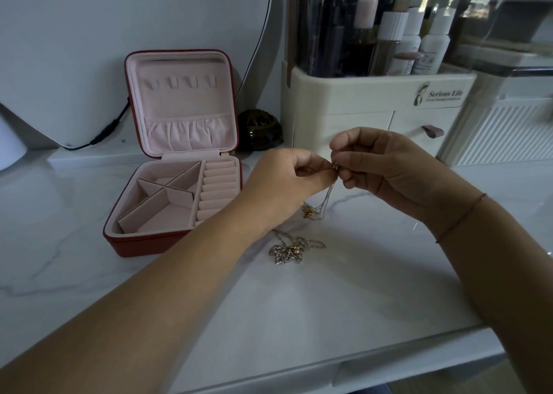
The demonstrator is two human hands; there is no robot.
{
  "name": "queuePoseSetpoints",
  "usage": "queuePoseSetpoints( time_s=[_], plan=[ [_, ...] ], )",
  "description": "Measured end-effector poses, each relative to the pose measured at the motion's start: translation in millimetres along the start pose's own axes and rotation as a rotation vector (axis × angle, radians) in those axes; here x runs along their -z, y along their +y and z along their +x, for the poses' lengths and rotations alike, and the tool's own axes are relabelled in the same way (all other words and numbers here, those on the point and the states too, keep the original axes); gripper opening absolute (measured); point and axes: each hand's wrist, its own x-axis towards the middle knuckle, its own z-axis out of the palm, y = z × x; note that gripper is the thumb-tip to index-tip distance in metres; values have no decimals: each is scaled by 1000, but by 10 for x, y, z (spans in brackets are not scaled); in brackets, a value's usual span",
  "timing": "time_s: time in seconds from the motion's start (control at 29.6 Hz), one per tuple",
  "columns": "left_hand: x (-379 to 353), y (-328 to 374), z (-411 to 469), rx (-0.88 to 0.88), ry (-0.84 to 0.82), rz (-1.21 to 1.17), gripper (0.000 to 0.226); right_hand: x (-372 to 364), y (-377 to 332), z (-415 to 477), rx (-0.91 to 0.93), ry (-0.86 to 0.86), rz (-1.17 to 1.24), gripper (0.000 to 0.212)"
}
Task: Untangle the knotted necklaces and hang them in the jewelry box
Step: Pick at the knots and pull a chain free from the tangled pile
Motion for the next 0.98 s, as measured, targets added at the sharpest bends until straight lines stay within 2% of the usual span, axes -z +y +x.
queuePoseSetpoints(
  time_s=[0.1, 0.37, 0.88, 0.98],
  plan=[
    [6, 4, -2, -8, 0, -5, 11, 6, -2, -2, -6, 8, 3, 19],
    [14, 23, -17, -7, 89, -16, 8, -11, -9, -10, -41, -5, -37, 22],
    [19, 27, -12, 31, 126, -92, 5, -11, 1, -19, -66, -37, -52, 26],
    [17, 36, -20, 21, 108, -54, 4, -13, 0, -23, -48, -40, -117, 26]
  ],
)
